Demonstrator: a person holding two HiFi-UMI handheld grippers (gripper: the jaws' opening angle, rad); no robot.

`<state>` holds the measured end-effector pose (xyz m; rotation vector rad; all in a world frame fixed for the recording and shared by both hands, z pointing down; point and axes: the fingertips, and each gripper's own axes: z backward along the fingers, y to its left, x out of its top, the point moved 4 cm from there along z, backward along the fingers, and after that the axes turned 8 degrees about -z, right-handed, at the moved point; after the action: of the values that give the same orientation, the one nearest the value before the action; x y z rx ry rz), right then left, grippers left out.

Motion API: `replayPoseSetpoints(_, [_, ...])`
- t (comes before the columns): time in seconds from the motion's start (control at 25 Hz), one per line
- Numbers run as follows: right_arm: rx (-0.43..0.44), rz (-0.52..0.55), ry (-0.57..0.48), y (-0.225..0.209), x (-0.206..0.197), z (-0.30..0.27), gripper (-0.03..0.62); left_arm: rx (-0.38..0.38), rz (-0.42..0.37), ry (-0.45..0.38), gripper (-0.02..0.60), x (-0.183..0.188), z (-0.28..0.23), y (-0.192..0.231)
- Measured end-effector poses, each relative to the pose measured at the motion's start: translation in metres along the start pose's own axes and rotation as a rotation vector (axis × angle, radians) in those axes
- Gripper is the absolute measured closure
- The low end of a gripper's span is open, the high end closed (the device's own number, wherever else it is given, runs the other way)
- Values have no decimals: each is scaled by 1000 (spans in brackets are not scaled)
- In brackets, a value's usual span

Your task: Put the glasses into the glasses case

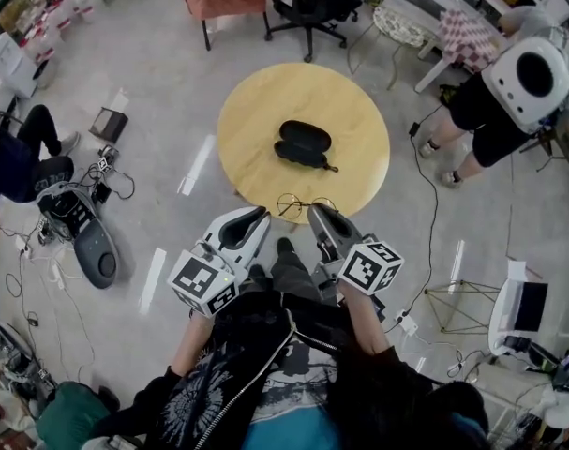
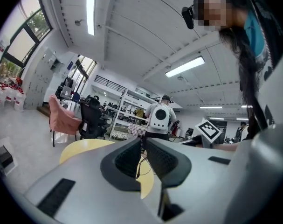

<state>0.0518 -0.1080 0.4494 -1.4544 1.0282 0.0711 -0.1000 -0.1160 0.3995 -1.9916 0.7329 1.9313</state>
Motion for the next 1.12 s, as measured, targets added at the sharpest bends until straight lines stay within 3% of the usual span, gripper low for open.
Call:
replayPoseSetpoints(0.32, [11, -43, 49, -41, 35, -42, 534, 81, -17, 42, 551, -3, -34, 30])
replayPoseSetpoints(0.8, [-49, -165, 62, -134, 80, -115, 534, 91, -13, 92, 551, 2, -95, 52])
replayPoseSetpoints(1.12, [-130, -298, 88, -192, 68, -168, 534, 116, -33, 116, 549, 9, -105, 69])
